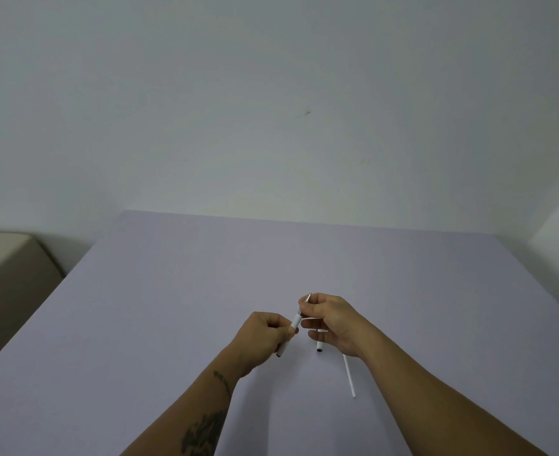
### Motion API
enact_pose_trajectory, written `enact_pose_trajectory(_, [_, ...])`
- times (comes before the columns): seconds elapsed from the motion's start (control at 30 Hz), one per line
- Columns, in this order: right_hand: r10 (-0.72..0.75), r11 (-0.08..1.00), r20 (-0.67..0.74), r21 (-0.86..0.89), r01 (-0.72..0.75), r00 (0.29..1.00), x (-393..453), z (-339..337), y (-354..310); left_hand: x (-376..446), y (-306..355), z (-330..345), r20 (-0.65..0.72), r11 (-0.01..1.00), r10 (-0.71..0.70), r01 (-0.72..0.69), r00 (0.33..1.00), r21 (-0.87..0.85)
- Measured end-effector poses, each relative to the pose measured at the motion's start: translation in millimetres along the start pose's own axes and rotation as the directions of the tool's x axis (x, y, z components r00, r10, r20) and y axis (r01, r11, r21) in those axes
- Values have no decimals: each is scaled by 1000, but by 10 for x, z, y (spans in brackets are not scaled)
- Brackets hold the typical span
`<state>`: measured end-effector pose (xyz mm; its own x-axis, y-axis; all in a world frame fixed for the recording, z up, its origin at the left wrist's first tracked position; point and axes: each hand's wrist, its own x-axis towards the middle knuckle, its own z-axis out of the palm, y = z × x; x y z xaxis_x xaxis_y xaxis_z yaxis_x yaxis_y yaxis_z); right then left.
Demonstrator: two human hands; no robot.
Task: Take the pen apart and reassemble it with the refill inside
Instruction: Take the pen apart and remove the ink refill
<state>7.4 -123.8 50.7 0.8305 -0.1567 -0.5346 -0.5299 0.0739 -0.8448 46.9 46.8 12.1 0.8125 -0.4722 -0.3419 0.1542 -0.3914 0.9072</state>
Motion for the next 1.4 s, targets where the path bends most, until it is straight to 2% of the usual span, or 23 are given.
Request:
enact_pose_trajectory(0.27, [-26, 999, -10, -31, 26, 1000, -70, -10, -13, -43, 12, 47, -19, 1000, -1, 1, 1000, -5])
enact_pose_trajectory(0.6, [34, 994, 15, 99, -36, 999, -86, -79, 72, -81, 28, 100, -26, 1000, 0, 0, 1000, -5])
enact_pose_trajectory(1.4, [61, 994, 24, 88, -63, 998, -171, -91, 103, -117, -52, 131, -27, 1000, 7, -7, 1000, 10])
